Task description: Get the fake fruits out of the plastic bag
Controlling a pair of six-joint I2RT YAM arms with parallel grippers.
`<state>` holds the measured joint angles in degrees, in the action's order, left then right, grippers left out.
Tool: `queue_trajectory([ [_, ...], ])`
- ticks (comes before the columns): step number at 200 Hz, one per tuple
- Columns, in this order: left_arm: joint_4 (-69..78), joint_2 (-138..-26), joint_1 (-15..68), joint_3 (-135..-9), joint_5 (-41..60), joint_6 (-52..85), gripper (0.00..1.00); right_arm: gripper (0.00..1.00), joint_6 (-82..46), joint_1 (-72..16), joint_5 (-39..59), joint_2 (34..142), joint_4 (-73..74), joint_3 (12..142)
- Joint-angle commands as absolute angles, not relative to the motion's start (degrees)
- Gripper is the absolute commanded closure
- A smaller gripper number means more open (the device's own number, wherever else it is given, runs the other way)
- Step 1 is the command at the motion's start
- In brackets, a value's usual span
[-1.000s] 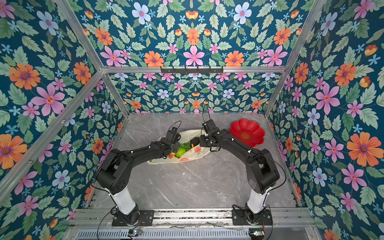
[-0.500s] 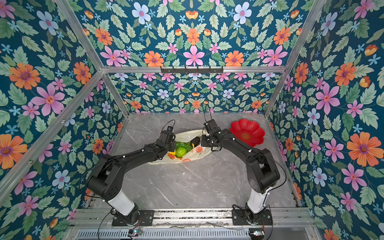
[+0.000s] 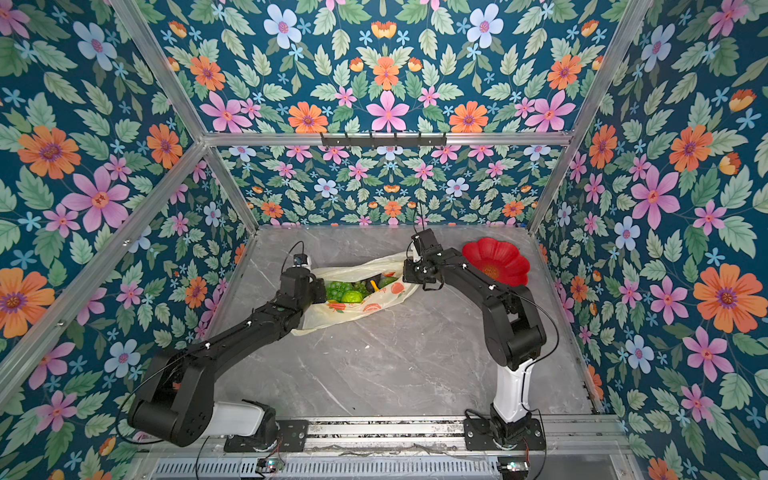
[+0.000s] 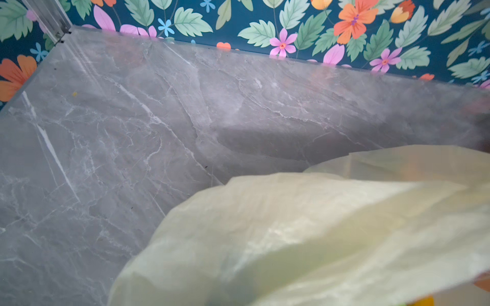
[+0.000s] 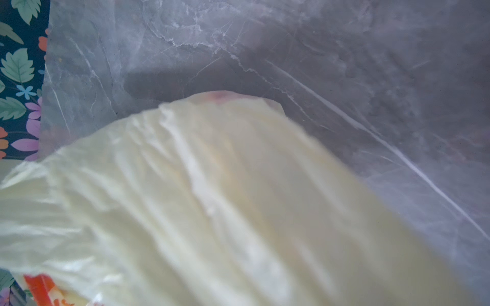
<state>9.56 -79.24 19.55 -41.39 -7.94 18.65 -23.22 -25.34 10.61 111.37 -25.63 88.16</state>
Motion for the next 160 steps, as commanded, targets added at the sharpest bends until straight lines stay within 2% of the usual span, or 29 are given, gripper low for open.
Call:
queue_trajectory([
  [1, 10.58, -80.1, 19.2, -42.02, -2.19, 20.67, 1.0, 1.0, -21.53, -25.37, 12.49, 114.78, -25.52, 92.81],
  [17, 9.32, -81.82, 19.57, -42.8, 0.67, 19.91, 1.0, 0.98, -21.28, -25.84, 13.04, 117.09, -27.77, 96.66],
  [49, 9.68, -82.39, 21.42, -42.07, 1.88, 18.98, 1.0, 0.58, -22.59, -26.88, 9.3, 115.77, -30.92, 97.53],
  [79, 10.52, -81.75, 21.85, -41.3, 0.07, 20.51, 1.0, 0.32, -26.58, -28.11, 1.99, 109.15, -33.62, 93.14],
  [116, 13.18, -80.53, 22.23, -39.89, -0.26, 23.2, 1.0, 0.23, -34.5, -32.85, -2.15, 101.88, -29.32, 83.92],
  [160, 16.57, -79.93, 22.85, -38.67, 0.62, 25.19, 1.0, 0.22, -38.03, -39.2, -2.11, 107.98, -27.76, 86.28],
])
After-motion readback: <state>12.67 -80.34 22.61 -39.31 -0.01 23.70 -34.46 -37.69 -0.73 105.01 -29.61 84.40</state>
